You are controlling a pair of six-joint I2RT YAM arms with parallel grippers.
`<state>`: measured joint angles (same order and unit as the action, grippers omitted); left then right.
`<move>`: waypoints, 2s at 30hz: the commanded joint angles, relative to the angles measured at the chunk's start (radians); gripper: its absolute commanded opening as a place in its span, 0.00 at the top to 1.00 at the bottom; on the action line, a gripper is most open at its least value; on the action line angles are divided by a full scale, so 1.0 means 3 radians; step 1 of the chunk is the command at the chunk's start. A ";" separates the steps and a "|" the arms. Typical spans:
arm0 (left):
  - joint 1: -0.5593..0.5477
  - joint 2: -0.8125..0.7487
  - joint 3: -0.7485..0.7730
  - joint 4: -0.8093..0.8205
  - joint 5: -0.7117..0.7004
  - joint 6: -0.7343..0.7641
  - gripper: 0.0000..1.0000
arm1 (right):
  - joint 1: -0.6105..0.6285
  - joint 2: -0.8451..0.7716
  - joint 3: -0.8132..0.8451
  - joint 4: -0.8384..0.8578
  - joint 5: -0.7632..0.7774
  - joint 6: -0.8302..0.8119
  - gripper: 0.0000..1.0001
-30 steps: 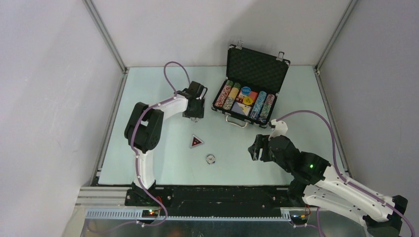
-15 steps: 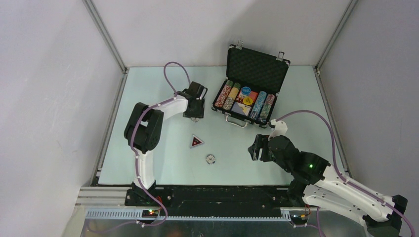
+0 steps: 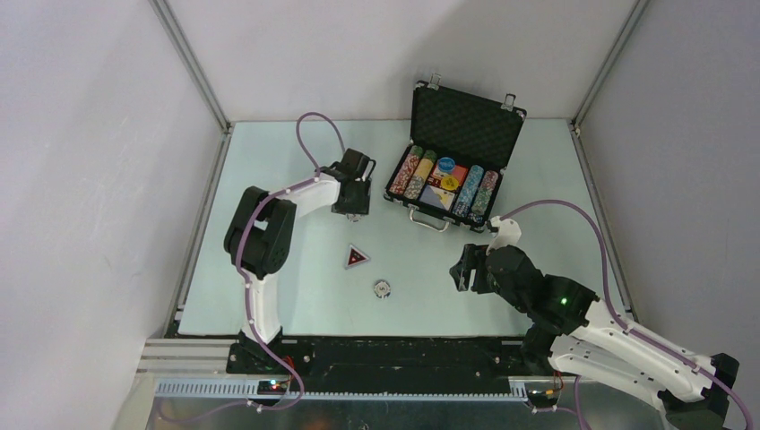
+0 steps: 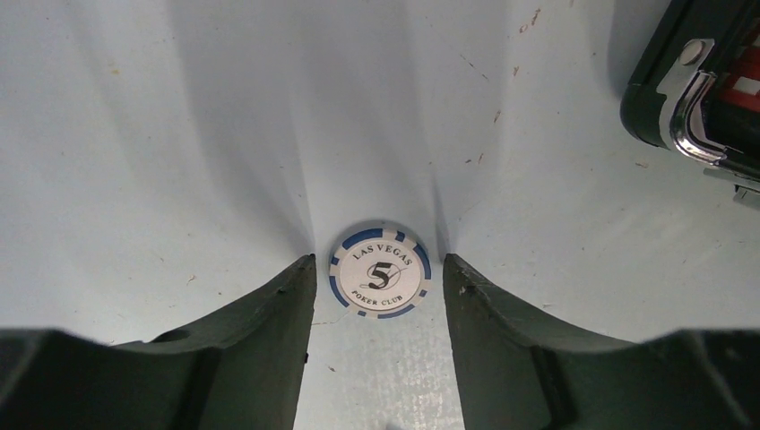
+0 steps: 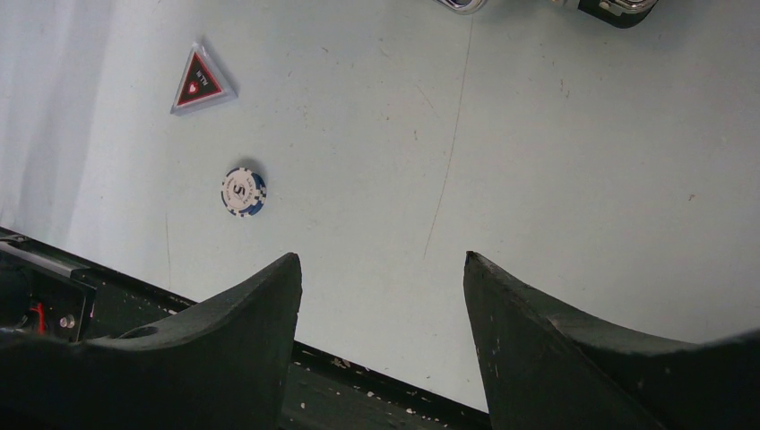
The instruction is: Pack up texas hold em set
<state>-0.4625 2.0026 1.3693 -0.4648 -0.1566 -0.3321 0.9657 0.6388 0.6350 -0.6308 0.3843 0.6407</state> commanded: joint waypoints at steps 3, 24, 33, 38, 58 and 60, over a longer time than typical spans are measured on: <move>-0.0030 -0.0052 -0.0130 -0.0153 -0.0066 0.0029 0.37 | 0.0019 0.0017 -0.0005 0.0083 0.0042 0.0058 0.30; -0.0047 0.0017 -0.0062 -0.0165 -0.0070 0.0037 0.55 | 0.0043 0.0008 -0.0005 0.0062 0.0067 0.0078 0.30; -0.0056 -0.0061 -0.0049 -0.0168 -0.0054 0.0052 0.58 | 0.0048 0.0021 -0.0005 0.0069 0.0068 0.0078 0.30; -0.0096 -0.0167 -0.0037 -0.0185 -0.0026 0.0059 0.58 | 0.0045 0.0032 -0.0005 0.0097 0.0055 0.0069 0.30; -0.0326 -0.0479 -0.0155 -0.0216 0.0026 -0.0023 0.58 | 0.0068 0.0069 -0.0005 0.0141 0.0032 0.0077 0.30; -0.0358 -0.0513 -0.0200 -0.0219 0.0023 -0.0034 0.58 | 0.0069 0.0065 -0.0005 0.0131 0.0041 0.0078 0.30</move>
<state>-0.5461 1.9190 1.3365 -0.5335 -0.1528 -0.3325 0.9798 0.6609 0.6350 -0.6159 0.3840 0.6548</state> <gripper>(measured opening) 0.416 0.705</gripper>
